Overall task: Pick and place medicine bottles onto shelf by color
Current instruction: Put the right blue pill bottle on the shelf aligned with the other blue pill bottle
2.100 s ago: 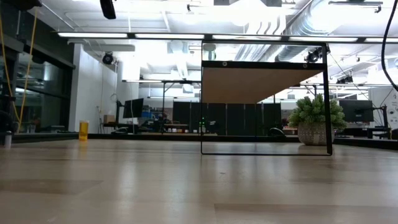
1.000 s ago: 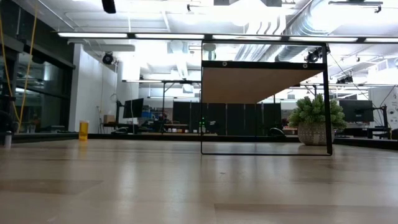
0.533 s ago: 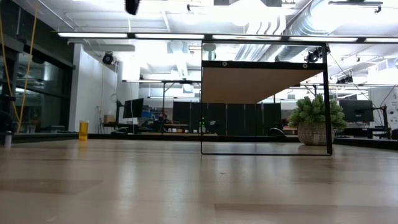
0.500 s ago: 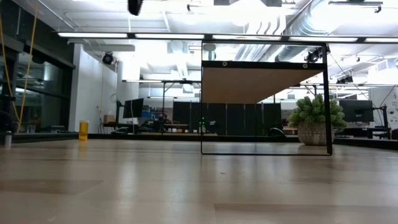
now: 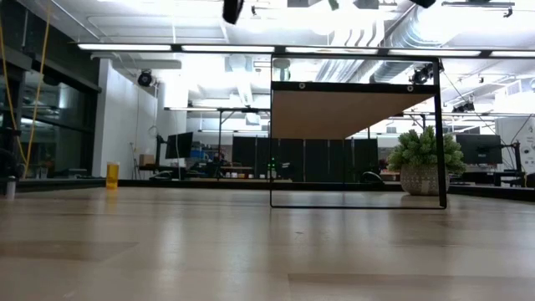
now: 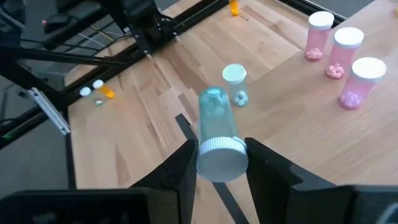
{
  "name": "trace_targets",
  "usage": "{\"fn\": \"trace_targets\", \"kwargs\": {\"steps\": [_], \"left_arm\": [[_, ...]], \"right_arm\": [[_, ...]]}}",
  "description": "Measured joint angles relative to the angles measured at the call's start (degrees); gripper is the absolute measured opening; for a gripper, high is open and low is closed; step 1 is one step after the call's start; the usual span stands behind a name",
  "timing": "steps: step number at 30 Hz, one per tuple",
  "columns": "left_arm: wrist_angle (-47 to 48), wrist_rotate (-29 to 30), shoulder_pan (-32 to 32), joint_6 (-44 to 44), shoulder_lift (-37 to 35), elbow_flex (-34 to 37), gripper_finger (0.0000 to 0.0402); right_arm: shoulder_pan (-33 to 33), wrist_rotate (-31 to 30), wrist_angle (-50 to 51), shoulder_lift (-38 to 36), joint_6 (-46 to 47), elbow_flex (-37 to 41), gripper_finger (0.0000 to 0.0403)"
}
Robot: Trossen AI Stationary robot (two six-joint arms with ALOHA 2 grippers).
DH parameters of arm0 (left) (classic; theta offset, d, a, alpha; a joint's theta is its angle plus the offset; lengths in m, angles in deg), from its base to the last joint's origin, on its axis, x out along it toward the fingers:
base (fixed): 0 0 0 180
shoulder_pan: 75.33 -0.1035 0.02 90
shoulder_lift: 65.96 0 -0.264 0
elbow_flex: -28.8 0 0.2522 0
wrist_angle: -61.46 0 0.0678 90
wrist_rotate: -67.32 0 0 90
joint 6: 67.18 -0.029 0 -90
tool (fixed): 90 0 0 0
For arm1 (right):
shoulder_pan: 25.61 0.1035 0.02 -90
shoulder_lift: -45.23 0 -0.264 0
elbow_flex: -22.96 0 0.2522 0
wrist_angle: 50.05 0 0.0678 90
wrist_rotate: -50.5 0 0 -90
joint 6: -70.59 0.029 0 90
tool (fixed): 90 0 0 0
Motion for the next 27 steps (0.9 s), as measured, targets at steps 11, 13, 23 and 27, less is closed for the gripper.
{"fn": "trace_targets", "kwargs": {"steps": [11,13,23,27], "left_arm": [[0.02,-1.28,0.0,-0.09,7.55,-4.76,0.0],[-0.28,-1.29,0.0,-0.09,7.99,-4.8,0.0],[-1.82,-1.35,0.0,-0.09,7.91,-4.87,0.0],[-1.77,-2.87,0.0,-0.09,7.91,-4.87,0.0]], "right_arm": [[-0.24,0.01,-2.02,2.22,-0.5,0.03,0.0108],[-0.24,0.03,-3.36,2.22,-1.52,0.05,0.0108],[-0.24,0.08,-5.97,2.22,-3.43,0.05,0.0108],[-0.24,0.08,-5.99,2.22,-3.43,0.05,0.0108]]}}
